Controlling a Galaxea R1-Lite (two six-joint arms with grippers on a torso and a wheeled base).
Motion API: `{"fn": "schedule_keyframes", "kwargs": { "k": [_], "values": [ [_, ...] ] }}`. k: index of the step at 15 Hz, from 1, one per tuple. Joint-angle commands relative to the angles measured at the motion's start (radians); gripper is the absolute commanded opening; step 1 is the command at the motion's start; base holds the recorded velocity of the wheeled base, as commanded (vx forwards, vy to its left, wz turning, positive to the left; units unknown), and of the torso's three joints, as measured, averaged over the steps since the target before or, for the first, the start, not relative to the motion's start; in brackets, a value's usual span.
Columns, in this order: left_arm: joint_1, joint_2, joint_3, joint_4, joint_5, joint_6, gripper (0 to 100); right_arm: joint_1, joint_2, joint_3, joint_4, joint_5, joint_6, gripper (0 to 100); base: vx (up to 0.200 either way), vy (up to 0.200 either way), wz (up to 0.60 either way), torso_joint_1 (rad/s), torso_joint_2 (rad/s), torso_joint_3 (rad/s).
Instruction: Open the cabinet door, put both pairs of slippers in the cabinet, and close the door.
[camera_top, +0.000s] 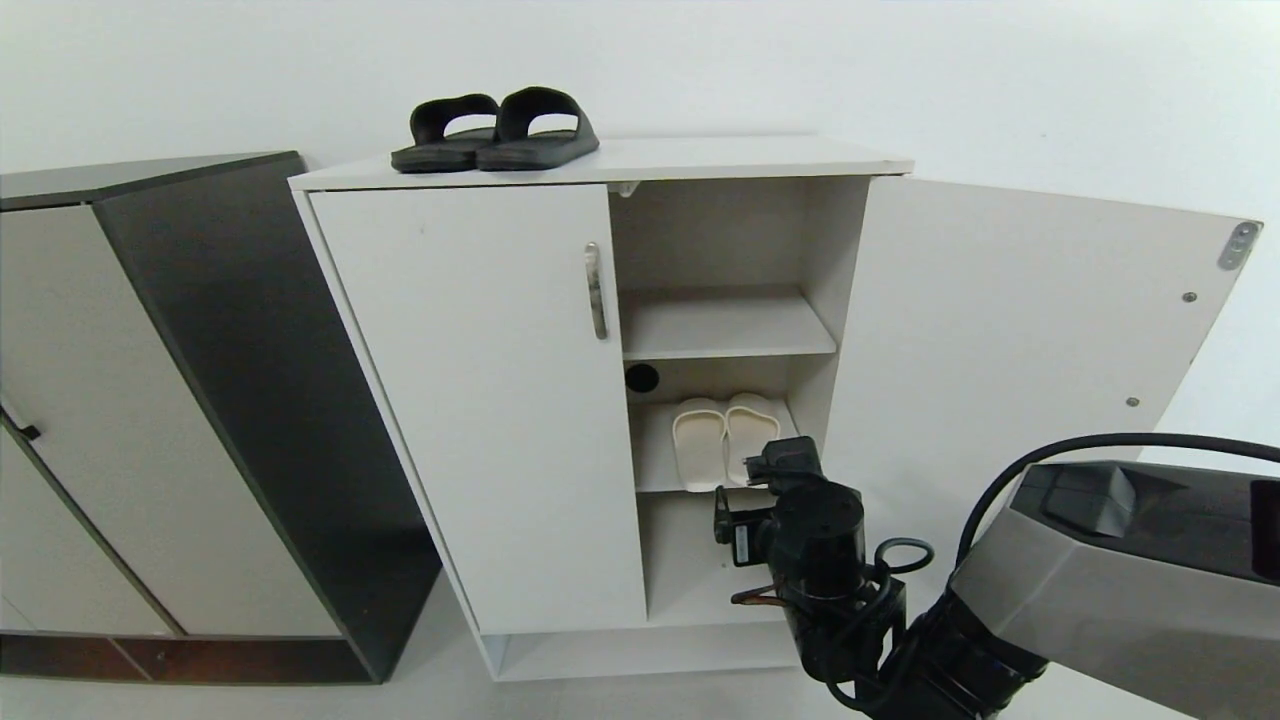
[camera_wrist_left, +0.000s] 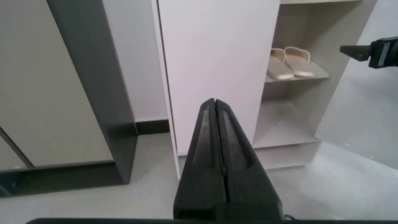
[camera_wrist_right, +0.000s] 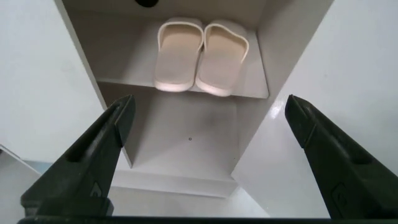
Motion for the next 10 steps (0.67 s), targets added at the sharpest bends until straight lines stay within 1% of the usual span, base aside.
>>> {"fn": "schedule_keyframes", "kwargs": {
  "k": [1,10],
  "values": [
    [0.000,0.002,0.000,0.000,0.000,0.000,0,0.000,0.000,0.002,-0.001,0.000,0.001,100,0.000,0.200,0.00,0.002,0.00,0.017],
    [0.000,0.002,0.000,0.000,0.000,0.000,0,-0.009,0.002,0.025,-0.030,0.004,0.000,100,0.000,0.200,0.00,0.003,0.00,0.002]
  ]
}}
